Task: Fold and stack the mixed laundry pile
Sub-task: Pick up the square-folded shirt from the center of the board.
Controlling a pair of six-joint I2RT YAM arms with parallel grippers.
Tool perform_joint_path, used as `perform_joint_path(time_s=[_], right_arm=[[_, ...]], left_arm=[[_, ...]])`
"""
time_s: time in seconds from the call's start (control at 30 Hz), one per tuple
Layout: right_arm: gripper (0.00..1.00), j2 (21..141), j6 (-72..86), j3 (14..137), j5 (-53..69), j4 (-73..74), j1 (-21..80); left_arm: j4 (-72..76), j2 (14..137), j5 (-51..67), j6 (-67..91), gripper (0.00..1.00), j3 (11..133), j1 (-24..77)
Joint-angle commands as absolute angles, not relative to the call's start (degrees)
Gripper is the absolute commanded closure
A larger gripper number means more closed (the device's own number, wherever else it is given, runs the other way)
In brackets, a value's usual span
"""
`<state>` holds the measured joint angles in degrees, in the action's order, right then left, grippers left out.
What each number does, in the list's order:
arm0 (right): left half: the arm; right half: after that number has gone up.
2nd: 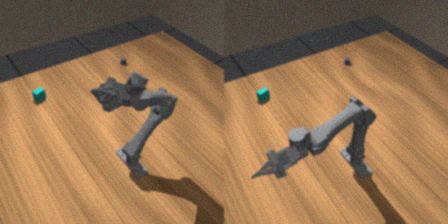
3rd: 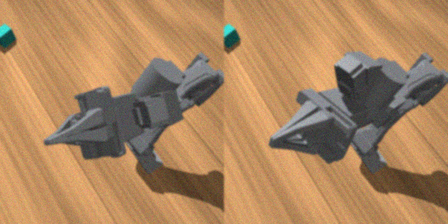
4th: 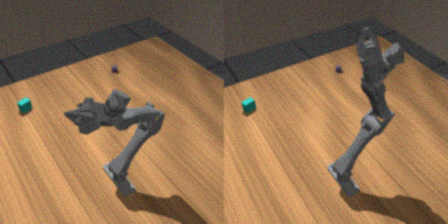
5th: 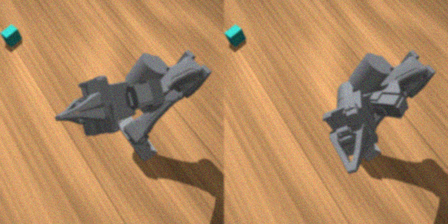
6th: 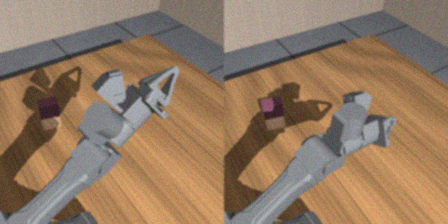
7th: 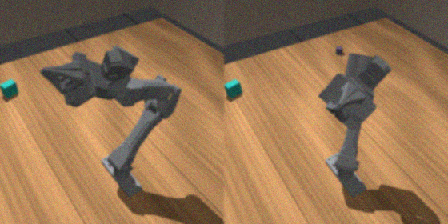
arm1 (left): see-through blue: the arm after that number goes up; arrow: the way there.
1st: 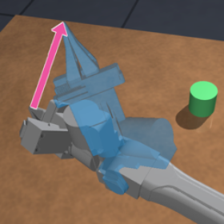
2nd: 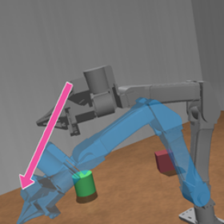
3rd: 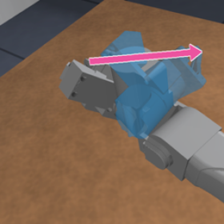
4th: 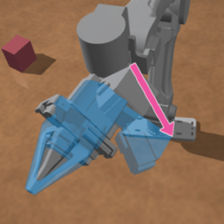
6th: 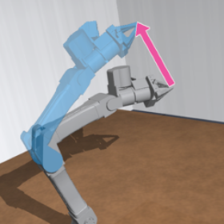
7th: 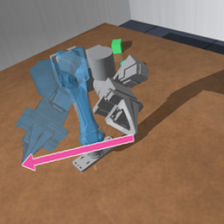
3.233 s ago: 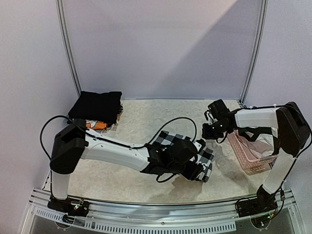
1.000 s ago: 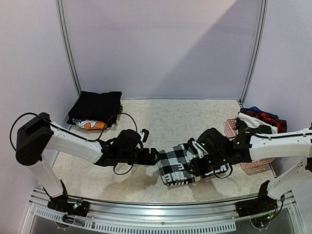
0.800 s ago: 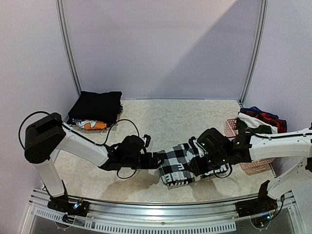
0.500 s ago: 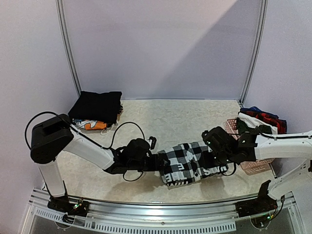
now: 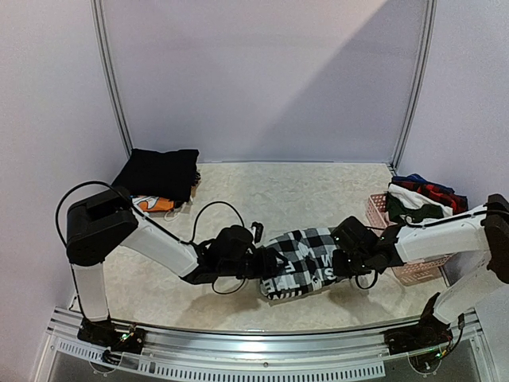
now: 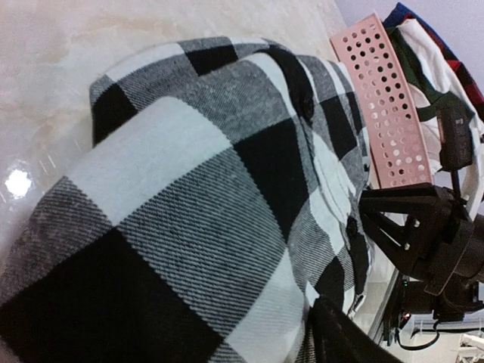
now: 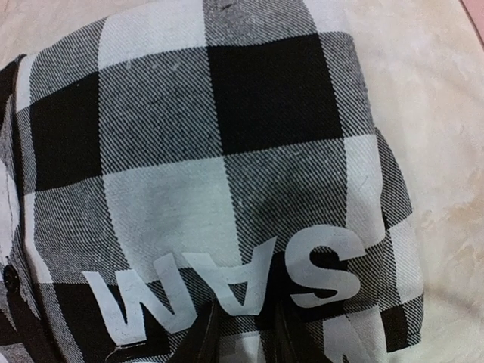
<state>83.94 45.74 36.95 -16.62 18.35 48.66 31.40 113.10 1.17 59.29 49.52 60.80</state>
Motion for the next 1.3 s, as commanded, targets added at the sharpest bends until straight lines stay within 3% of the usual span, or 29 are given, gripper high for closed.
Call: perform_joint_path(time_s=[0.0, 0.33, 0.53, 0.67, 1.0, 1.27], right_arm=[[0.74, 89.6, 46.6, 34.2, -11.8, 17.3, 48.6], [0.74, 86.9, 47.4, 31.5, -12.0, 18.5, 48.7], [0.74, 81.1, 46.3, 31.5, -9.3, 19.6, 48.7], [0.73, 74.4, 45.3, 32.6, -9.7, 23.2, 48.7], [0.72, 62.7, 43.5, 34.1, -10.9, 29.3, 48.6], [0.71, 58.7, 42.1, 34.1, -11.6, 30.3, 48.7]], left_arm=[[32.3, 115.5, 3.0, 61.3, 0.45, 49.0, 61.3], [32.3, 114.1, 2.5, 59.1, 1.00, 48.0, 59.1], [26.4, 111.9, 8.5, 51.4, 1.00, 49.1, 55.2], [14.3, 110.9, 9.9, 42.4, 1.00, 53.3, 52.7], [-18.0, 106.4, -4.2, 23.5, 1.00, 68.0, 50.8], [-27.6, 102.3, -9.4, 12.8, 1.00, 73.4, 47.9]])
